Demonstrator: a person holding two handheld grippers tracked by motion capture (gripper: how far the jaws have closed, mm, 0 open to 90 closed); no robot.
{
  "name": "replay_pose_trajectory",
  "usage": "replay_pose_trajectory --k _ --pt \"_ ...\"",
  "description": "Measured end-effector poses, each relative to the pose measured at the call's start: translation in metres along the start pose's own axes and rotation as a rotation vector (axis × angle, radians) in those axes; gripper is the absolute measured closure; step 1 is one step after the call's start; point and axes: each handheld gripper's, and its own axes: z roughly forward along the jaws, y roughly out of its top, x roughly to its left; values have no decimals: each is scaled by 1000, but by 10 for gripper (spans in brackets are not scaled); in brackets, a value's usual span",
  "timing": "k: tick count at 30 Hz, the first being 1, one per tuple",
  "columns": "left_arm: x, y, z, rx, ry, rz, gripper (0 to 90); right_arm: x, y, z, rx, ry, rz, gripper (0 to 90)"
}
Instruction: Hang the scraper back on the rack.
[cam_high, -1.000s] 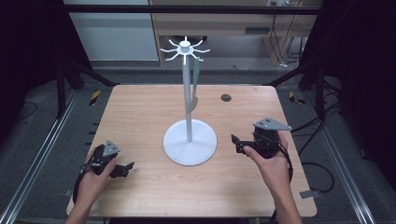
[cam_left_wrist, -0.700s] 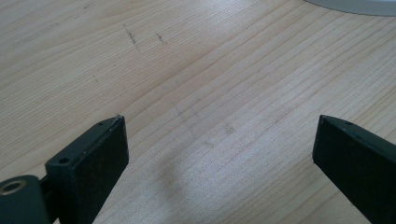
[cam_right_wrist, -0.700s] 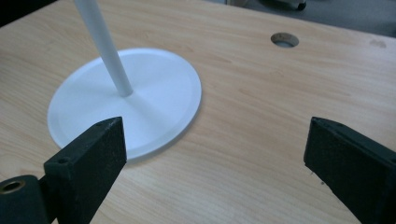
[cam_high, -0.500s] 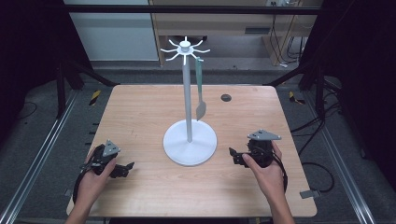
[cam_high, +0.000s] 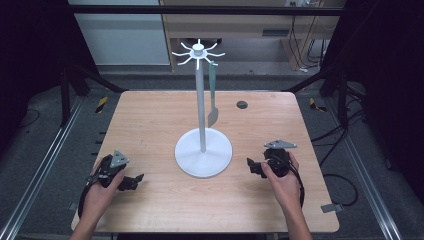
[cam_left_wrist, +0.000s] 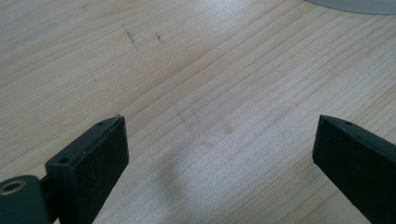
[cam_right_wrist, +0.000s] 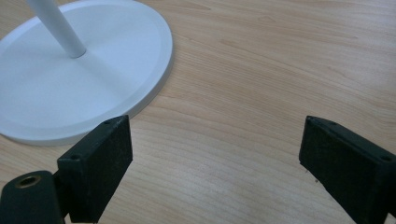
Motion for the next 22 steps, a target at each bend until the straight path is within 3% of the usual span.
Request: replay_pose_trajectory --k 13,19,22 --pt "0 0 0 0 -1 1 33 -6 -14 17 -41 -20 35 107" --pt "-1 1 1 -3 -5 4 33 -6 -23 23 -18 -1 48 111" --pt "-1 2 1 -4 -6 6 33 -5 -24 23 -17 -21 34 111"
